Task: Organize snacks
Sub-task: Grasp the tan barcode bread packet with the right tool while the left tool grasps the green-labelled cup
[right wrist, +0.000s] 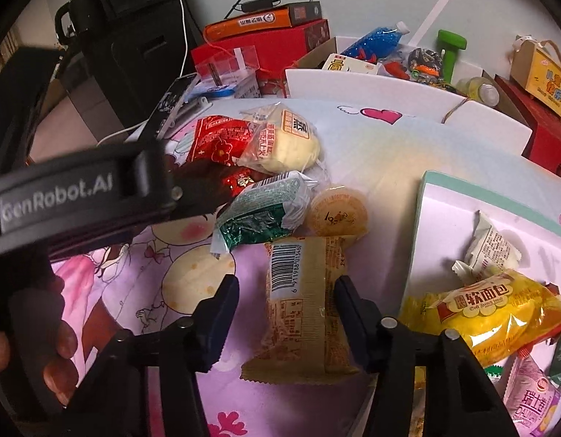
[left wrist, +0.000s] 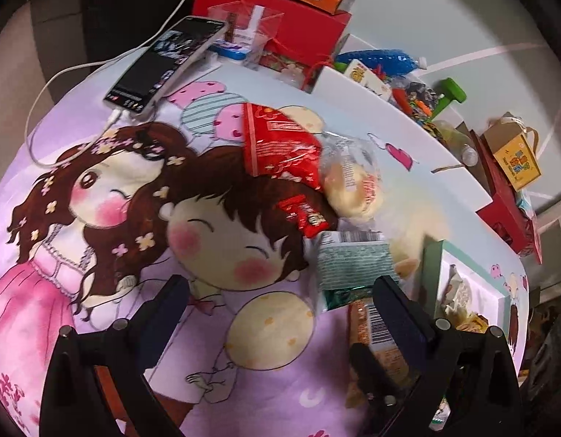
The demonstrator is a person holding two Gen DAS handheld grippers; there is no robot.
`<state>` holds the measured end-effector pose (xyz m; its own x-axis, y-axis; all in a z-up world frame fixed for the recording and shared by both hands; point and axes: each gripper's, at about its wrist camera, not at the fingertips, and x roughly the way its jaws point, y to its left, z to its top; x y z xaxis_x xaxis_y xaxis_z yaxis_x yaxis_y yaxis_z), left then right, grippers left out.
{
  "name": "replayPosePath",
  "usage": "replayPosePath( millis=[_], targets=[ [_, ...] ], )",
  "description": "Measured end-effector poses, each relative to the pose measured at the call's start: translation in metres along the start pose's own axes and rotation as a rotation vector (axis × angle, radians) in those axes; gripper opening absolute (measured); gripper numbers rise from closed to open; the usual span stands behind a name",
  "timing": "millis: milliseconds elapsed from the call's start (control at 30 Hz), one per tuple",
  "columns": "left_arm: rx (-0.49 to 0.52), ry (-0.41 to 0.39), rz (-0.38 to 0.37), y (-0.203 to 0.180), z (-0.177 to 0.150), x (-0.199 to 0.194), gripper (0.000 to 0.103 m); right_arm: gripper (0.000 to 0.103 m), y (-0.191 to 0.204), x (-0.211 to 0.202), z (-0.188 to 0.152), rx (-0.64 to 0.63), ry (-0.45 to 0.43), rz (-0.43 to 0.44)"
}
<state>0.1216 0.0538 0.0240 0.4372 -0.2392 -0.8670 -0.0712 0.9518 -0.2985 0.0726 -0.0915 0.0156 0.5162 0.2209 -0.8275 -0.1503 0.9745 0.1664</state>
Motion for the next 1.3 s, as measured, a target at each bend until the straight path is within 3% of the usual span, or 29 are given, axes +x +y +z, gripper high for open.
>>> replayPosePath(
  millis=[433,967,1133,1233,1300],
  targets=[
    [0.039,0.01,-0.02,-0.015,0.003,0.011,0.101,0.054,-0.01,0.012,-0.001,0.018,0.046,-0.061],
    [0.058,0.05,-0.076,-0.032,0.001,0.039,0.1,0.05,-0.017,0.014,-0.001,0.039,0.047,-0.036],
    [0.045,0.043,-0.098,-0.031,0.001,0.04,0.087,0.05,-0.017,0.014,-0.001,0.039,0.046,-0.042],
    [0.054,0.036,-0.103,-0.032,0.001,0.039,0.084,0.05,-0.016,0.013,-0.001,0.037,0.047,-0.043],
    [0.058,0.032,-0.114,-0.033,0.001,0.038,0.075,0.049,-0.015,0.013,-0.001,0.036,0.048,-0.041]
  ],
)
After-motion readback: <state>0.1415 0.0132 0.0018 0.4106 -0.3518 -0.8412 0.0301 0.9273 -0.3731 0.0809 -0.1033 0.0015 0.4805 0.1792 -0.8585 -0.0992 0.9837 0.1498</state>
